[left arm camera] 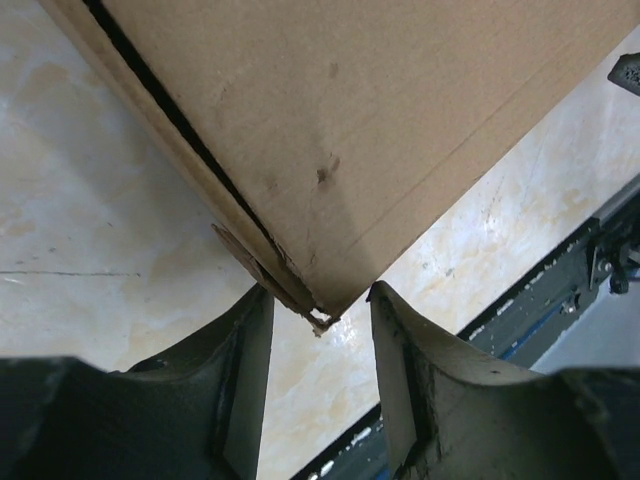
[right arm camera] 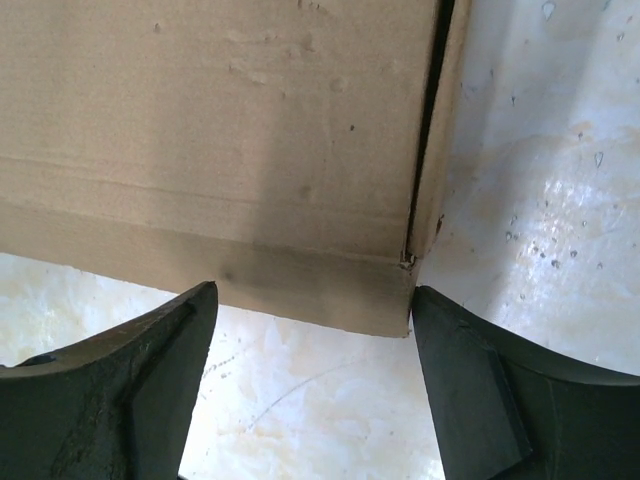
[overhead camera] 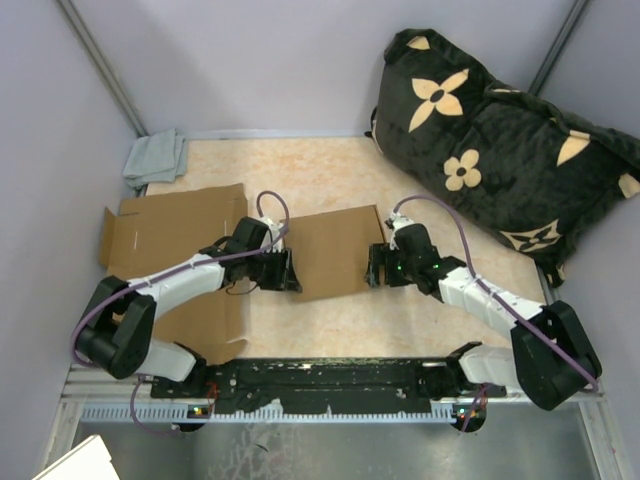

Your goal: Fold the paper box

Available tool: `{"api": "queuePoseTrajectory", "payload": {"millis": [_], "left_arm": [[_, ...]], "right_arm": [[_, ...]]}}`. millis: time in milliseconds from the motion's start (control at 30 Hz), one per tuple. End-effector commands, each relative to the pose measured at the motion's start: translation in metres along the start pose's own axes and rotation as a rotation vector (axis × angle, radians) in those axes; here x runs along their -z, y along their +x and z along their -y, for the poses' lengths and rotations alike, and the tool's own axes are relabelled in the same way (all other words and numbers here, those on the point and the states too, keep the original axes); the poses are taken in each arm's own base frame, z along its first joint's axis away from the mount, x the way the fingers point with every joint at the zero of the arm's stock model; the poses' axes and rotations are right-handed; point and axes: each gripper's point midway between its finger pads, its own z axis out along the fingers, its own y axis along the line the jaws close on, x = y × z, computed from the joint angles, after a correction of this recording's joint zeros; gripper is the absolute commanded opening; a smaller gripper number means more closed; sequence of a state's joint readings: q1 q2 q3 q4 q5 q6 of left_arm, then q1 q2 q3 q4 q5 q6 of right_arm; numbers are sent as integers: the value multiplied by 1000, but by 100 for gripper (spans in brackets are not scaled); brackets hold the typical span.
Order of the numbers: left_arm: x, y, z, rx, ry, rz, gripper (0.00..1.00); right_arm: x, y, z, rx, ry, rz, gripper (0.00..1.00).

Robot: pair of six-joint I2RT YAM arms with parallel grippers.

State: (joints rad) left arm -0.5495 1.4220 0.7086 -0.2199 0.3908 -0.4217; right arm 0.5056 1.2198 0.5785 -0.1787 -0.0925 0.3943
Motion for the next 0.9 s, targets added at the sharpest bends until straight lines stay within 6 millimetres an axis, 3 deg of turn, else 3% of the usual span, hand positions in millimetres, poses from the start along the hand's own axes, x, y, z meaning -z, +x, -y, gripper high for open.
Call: {"api": "queuePoseTrajectory", "payload": {"millis": [0, 333, 700, 867], "left_arm": [[14, -5, 33, -38, 128, -15, 47], [17, 0, 47, -24, 243, -53, 45], [35, -36, 30, 95, 320, 33, 40], [31, -38, 29, 110, 337, 11, 40]], "right_arm": [[20, -19, -24, -11, -70, -13, 79], [32, -19, -36, -38, -101, -79, 79], [31, -24, -33, -165, -77, -41, 67], [30, -33, -33, -214, -90, -26, 68]]}}
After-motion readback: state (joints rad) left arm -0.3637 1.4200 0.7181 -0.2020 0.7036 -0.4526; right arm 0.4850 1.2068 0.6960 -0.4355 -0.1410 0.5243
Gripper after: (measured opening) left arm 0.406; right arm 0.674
